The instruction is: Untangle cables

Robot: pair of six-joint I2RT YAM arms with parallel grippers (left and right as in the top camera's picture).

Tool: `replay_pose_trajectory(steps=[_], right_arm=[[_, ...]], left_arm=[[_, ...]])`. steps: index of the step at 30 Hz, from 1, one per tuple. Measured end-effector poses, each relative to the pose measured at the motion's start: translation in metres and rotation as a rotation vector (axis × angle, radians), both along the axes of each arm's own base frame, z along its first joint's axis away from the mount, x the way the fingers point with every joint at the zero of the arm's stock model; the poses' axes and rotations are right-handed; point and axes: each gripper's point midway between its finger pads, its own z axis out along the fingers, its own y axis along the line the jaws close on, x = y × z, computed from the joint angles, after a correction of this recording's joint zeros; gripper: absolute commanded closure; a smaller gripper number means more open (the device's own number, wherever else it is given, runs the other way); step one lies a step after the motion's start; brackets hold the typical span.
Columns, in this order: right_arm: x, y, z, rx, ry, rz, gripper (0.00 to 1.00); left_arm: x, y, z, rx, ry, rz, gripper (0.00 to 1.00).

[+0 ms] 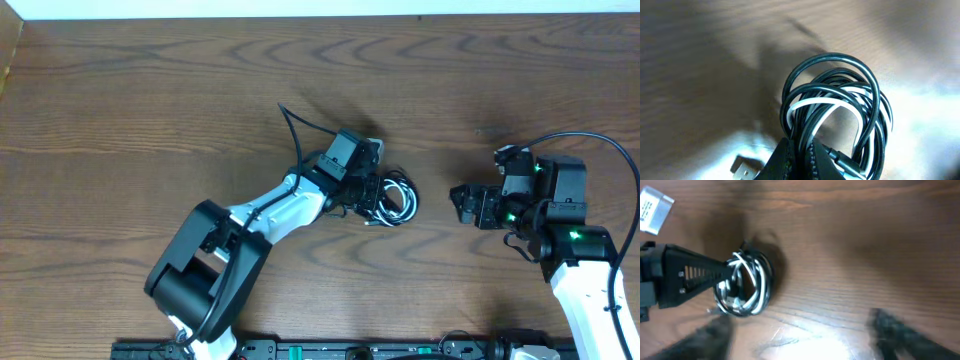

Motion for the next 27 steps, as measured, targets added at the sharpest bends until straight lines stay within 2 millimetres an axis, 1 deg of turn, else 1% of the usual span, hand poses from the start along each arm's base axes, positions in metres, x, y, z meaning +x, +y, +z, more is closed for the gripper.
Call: replay_pose_trajectory(steps=[2,4,5,6,7,9,11,13,15,17,19,20,21,22,24,25,27], right_arm=[[-0.001,0.003,-0.005,0.018,0.023,0.009,0.48],[-0.001,0.006,-0.013,0.030,0.058,0.018,0.47],[-0.002,0.008,-0.016,0.036,0.074,0.024,0.45],[-0.003,0.010,-0.021,0.044,0.093,0.033,0.41],[-0.004,0.015,-0.025,0.060,0.115,0.048,0.39],[-0.007,0.026,-0.034,0.101,0.159,0.085,0.39],[-0.009,0.033,-0.040,0.126,0.189,0.106,0.39],[-0.012,0.040,-0.046,0.144,0.222,0.126,0.34],[-0.015,0.043,-0.054,0.156,0.260,0.136,0.33],[-0.015,0.042,-0.062,0.154,0.286,0.132,0.34],[-0.014,0.041,-0.070,0.148,0.307,0.127,0.41],[-0.012,0.041,-0.076,0.145,0.317,0.125,0.45],[-0.011,0.041,-0.080,0.143,0.325,0.122,0.53],[-0.009,0.040,-0.085,0.139,0.330,0.122,0.59],[-0.004,0.040,-0.088,0.142,0.326,0.112,0.65],[0.002,0.040,-0.088,0.143,0.303,0.106,0.65],[0.009,0.040,-0.086,0.145,0.276,0.099,0.60]], left_arm=[[-0.010,-0.010,0.016,-0.075,0.028,-0.044,0.93],[-0.016,-0.015,0.022,-0.114,0.047,-0.073,0.93],[-0.019,-0.017,0.025,-0.134,0.064,-0.084,0.92],[-0.021,-0.019,0.026,-0.146,0.078,-0.088,0.93],[-0.023,-0.020,0.027,-0.157,0.094,-0.088,0.93],[-0.025,-0.022,0.030,-0.175,0.117,-0.081,0.93],[-0.026,-0.023,0.030,-0.182,0.129,-0.074,0.92],[-0.026,-0.024,0.031,-0.189,0.137,-0.066,0.93],[-0.024,-0.027,0.035,-0.208,0.138,-0.060,0.93],[-0.025,-0.028,0.036,-0.218,0.143,-0.063,0.93],[-0.025,-0.028,0.037,-0.223,0.149,-0.065,0.92],[-0.026,-0.029,0.037,-0.226,0.151,-0.066,0.93],[-0.026,-0.029,0.038,-0.228,0.155,-0.066,0.93],[-0.028,-0.029,0.038,-0.229,0.165,-0.066,0.93],[-0.031,-0.029,0.037,-0.226,0.181,-0.067,0.93],[-0.033,-0.029,0.036,-0.221,0.191,-0.068,0.93],[-0.039,-0.032,0.035,-0.215,0.198,-0.081,0.93]])
